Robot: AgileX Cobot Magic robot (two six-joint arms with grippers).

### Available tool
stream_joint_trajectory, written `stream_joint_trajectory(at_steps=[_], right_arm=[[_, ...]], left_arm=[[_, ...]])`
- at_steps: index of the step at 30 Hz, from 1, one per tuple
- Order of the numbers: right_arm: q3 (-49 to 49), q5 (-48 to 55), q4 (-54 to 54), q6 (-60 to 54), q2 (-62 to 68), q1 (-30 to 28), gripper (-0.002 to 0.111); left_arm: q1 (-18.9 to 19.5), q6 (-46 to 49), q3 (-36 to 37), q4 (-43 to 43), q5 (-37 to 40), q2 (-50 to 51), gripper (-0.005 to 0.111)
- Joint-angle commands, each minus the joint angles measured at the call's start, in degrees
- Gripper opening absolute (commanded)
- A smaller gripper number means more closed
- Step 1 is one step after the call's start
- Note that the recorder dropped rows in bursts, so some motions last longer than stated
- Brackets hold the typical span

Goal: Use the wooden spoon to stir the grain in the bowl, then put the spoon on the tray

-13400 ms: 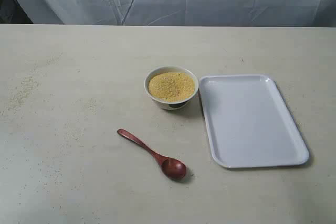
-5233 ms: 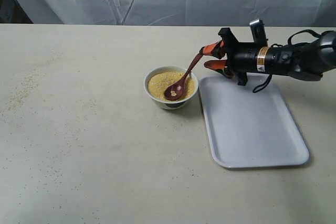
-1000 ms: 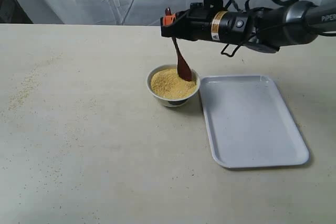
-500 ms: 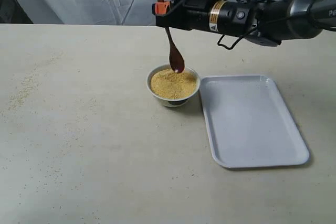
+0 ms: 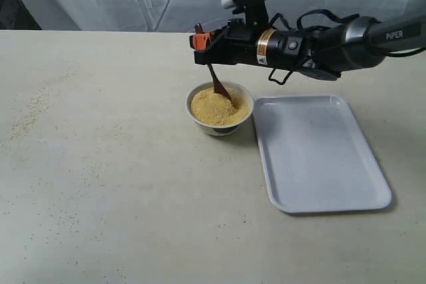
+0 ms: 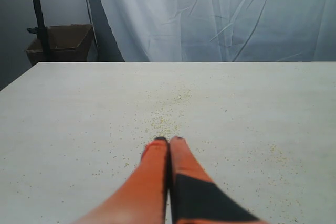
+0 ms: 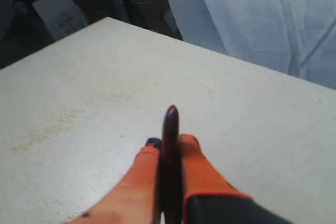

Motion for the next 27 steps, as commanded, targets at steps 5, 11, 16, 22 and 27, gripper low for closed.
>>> stream_joint_trajectory(at_steps=[5, 11, 16, 22, 27], right_arm=[[0.0, 7.8, 4.3, -8.6, -5.3, -0.3, 0.000], [0.0, 7.6, 5.0, -8.2, -0.6, 0.1, 0.000], [0.0, 1.4, 0.3, 0.0, 0.1, 1.5, 0.000], [0.0, 6.8, -1.9, -1.1, -4.8, 1.4, 0.000], [0.0, 7.6, -4.9, -1.5, -8.2, 1.4, 0.000]], left_arm=[[0.1, 0.0, 0.1, 0.1, -0.1, -0.2, 0.000], [0.1, 0.0, 0.1, 0.1, -0.1, -0.2, 0.000], [0.1, 0.0, 0.1, 0.1, -0.1, -0.2, 0.000], [0.1, 0.0, 0.1, 0.1, -0.1, -0.2, 0.000], [0.1, 0.0, 0.1, 0.1, -0.1, -0.2, 0.000]])
